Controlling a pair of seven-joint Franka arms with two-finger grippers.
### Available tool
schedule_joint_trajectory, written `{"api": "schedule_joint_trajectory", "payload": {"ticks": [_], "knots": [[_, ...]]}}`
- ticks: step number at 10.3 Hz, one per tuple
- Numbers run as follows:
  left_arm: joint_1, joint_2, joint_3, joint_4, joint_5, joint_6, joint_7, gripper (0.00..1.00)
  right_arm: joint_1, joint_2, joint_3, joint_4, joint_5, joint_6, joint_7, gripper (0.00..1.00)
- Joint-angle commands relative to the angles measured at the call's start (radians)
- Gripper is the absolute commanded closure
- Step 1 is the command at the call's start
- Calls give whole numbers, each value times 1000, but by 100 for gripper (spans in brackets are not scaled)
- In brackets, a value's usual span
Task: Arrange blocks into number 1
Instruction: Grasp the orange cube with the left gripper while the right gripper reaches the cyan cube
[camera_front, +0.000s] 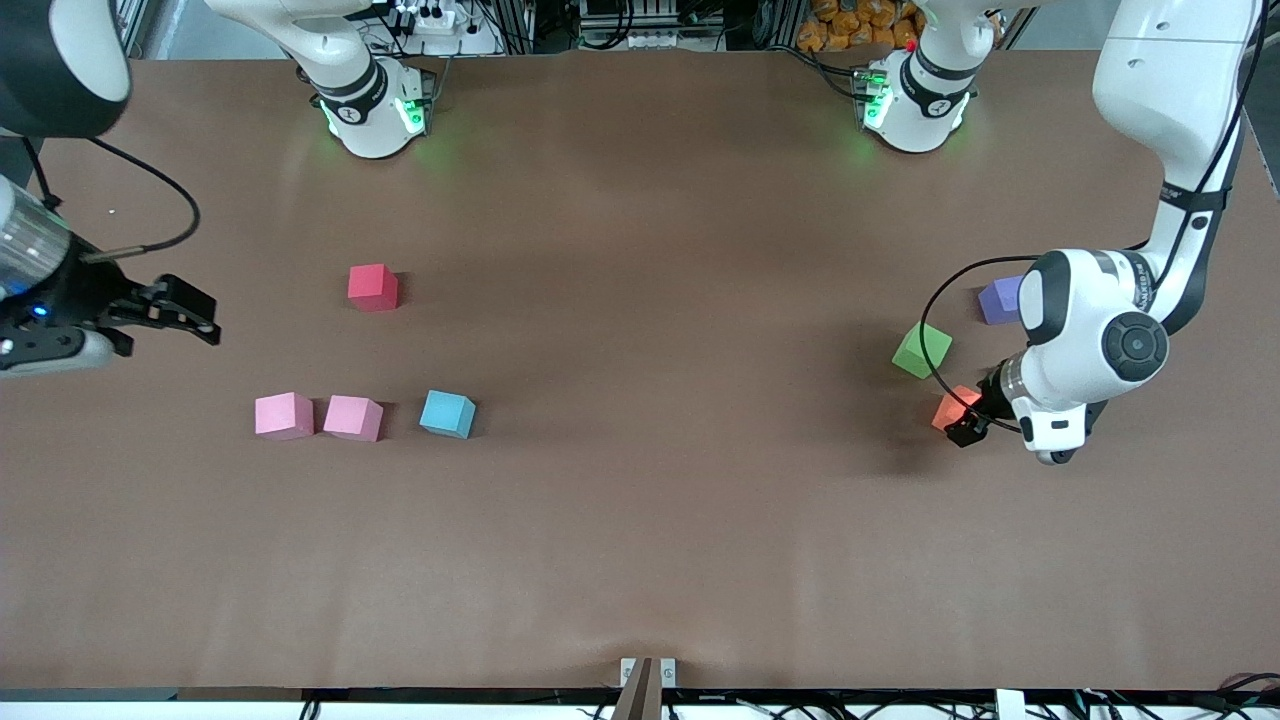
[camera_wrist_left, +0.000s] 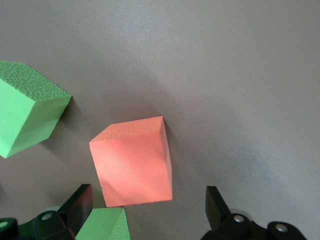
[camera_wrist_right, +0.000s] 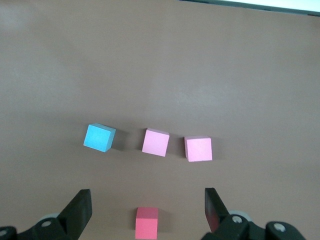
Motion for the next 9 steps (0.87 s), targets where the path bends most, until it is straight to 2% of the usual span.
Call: {"api": "schedule_joint_trajectory", "payload": {"ticks": [1, 4, 7, 9], "knots": [[4, 7, 4, -21, 20, 18, -36, 0, 28, 38, -3, 14, 6, 35, 4, 0], [6, 9, 9, -48, 28, 19, -39, 0, 71, 76, -3, 3, 6, 96, 22, 0], [15, 23, 10, -52, 62, 33, -39, 0, 151, 142, -5, 0, 25, 171, 366, 0], [20, 41, 12, -52, 67, 69, -39, 0, 201, 139, -12, -71, 23, 235, 471, 0]]}}
